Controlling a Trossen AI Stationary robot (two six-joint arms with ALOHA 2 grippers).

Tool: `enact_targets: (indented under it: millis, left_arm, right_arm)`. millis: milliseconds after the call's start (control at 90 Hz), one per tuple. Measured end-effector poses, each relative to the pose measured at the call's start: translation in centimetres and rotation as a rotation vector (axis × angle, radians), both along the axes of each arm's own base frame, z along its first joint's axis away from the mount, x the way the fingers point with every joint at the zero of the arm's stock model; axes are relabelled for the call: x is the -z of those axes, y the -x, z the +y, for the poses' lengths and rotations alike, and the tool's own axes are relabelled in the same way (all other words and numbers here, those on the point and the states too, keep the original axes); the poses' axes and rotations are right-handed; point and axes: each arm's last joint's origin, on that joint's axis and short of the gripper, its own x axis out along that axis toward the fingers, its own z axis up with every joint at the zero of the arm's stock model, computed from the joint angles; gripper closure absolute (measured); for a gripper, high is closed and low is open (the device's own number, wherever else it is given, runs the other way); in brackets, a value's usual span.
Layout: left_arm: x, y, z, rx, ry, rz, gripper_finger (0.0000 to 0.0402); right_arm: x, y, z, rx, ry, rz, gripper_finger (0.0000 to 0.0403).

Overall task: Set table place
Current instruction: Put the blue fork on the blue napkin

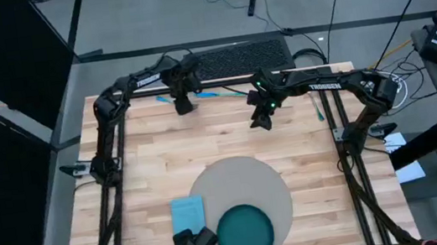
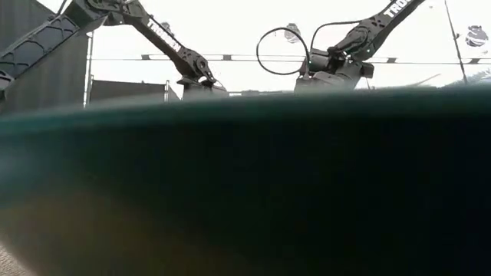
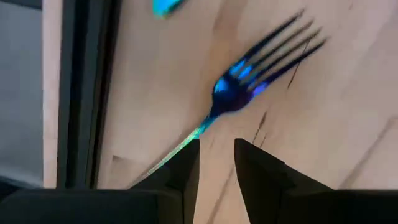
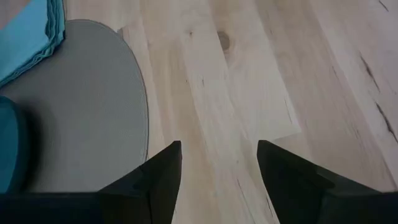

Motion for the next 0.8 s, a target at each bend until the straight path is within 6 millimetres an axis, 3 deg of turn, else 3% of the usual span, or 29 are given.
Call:
enact_targets:
  millis: [444,800]
  left_arm:
    - [0.5,-0.2,0.5,0.022,-0.015,-0.026,0.0316]
    - [3.1,-0.4,0.8,0.006,0.029,0.029,0.0316]
  right_arm:
    - [0.0,-0.1,0.1,-0.009,0.004,-0.001,0.0209]
    - [0.0,-0.3,0.5,-0.022,0.004,-0.001,0.0209]
